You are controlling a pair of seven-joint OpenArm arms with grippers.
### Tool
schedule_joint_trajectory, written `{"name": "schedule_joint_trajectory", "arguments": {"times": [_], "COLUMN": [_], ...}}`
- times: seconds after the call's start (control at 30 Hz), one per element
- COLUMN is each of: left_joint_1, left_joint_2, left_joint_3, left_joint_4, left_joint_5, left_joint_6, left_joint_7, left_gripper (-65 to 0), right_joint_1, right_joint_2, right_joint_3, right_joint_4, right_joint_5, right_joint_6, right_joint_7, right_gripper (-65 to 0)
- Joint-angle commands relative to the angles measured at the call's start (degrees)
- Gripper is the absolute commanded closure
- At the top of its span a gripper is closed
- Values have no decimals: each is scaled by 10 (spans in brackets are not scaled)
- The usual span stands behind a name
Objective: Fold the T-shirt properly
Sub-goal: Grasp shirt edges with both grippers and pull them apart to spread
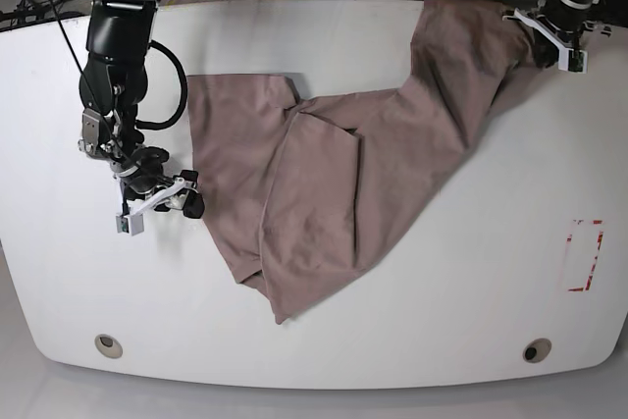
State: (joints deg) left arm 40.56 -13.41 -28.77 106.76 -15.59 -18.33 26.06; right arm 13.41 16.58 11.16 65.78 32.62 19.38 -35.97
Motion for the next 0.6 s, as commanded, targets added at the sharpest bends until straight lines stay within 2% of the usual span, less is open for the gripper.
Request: {"name": "schedule_joint_trajectory", "arguments": {"times": [0.0, 0.1, 0.2, 0.37, 0.57], "left_joint_1": [-17, -56, -90, -141, -202], "left_joint_2": [-6, -5, -5, -10, -19], "left_joint_3": [-24, -50, -67, -75, -58], "left_joint_4": [10, 10, 10, 9, 9], "left_joint_5": [-4, -4, -3, 0, 61], "left_joint_6": [-24, -52, -63, -65, -66], "left_joint_7": [18, 56, 94, 137, 162], "left_gripper": [-19, -21, -21, -21, -21], "right_joint_1": [25, 35, 37, 47, 46], "right_joint_2": [3, -14, -24, -40, -60], "right_joint_3": [2, 2, 2, 2, -12], "right_joint_4": [-33, -51, -64, -77, -74], "right_joint_5": [6, 2, 2, 2, 2], "right_joint_6": [21, 33, 33, 33, 32], "right_joint_7": [-5, -9, -9, -10, -24], "right_gripper": [-417, -417, -417, -414, -407]}}
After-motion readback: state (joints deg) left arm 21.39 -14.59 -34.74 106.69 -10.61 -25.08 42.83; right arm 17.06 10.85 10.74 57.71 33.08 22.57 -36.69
